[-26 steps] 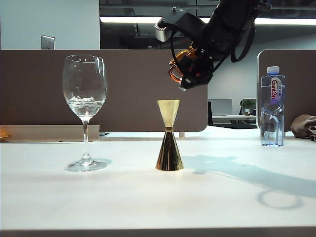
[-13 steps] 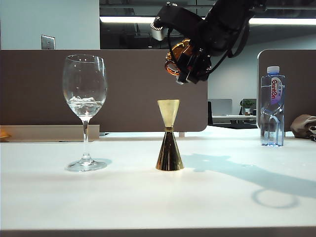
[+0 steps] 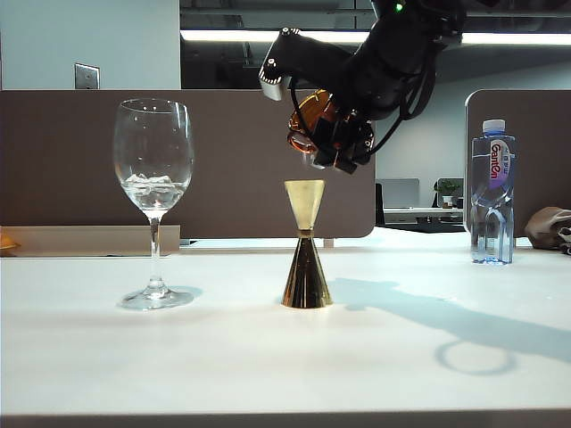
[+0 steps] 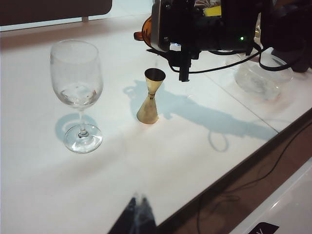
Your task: Pick up the small amber measuring cup and pour the water in it into the jigger, then pick up the jigger and pour the water in it into the wine glass.
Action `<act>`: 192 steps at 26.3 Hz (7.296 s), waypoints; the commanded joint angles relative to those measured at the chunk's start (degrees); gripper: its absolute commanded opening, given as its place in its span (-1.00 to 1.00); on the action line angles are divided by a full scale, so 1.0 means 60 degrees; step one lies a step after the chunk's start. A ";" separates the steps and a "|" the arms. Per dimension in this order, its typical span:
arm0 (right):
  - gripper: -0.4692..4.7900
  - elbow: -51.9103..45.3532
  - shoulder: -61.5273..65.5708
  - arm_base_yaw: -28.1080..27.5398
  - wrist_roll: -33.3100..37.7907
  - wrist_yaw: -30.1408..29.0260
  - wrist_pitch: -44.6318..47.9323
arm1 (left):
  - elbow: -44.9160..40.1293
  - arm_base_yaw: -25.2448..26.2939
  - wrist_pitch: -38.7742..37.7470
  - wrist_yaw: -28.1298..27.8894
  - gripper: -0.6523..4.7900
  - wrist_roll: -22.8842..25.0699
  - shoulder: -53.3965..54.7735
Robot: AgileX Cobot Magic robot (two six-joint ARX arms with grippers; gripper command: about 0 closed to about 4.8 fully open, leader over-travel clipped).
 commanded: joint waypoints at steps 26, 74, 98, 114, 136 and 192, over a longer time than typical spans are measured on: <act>-0.84 0.0062 -0.0025 -0.0011 -0.3399 -0.0022 0.1122 | 0.0015 0.0007 0.0106 0.0007 -0.77 0.0011 0.0007; -0.84 0.0040 -0.0080 0.0299 -0.1275 0.1337 0.1993 | 0.0015 0.0007 0.0106 0.0011 -0.77 0.0011 0.0007; -0.83 -0.5388 -0.1169 -0.2685 0.9781 -0.1810 0.5679 | 0.0015 0.0007 0.0106 0.0011 -0.77 0.0011 0.0007; -0.82 -0.5599 0.1140 -0.2787 0.9832 -0.2656 0.7114 | 0.0015 0.0007 0.0102 0.0011 -0.77 0.0011 0.0007; 0.49 -0.5595 0.1749 -0.2790 0.9832 -0.2765 0.7359 | 0.0015 0.0007 0.0102 0.0011 -0.77 0.0011 0.0007; 0.25 -0.3421 0.1286 0.0215 0.9828 -0.2481 0.5293 | 0.0015 0.0007 0.0102 -0.0011 -0.77 0.0011 0.0007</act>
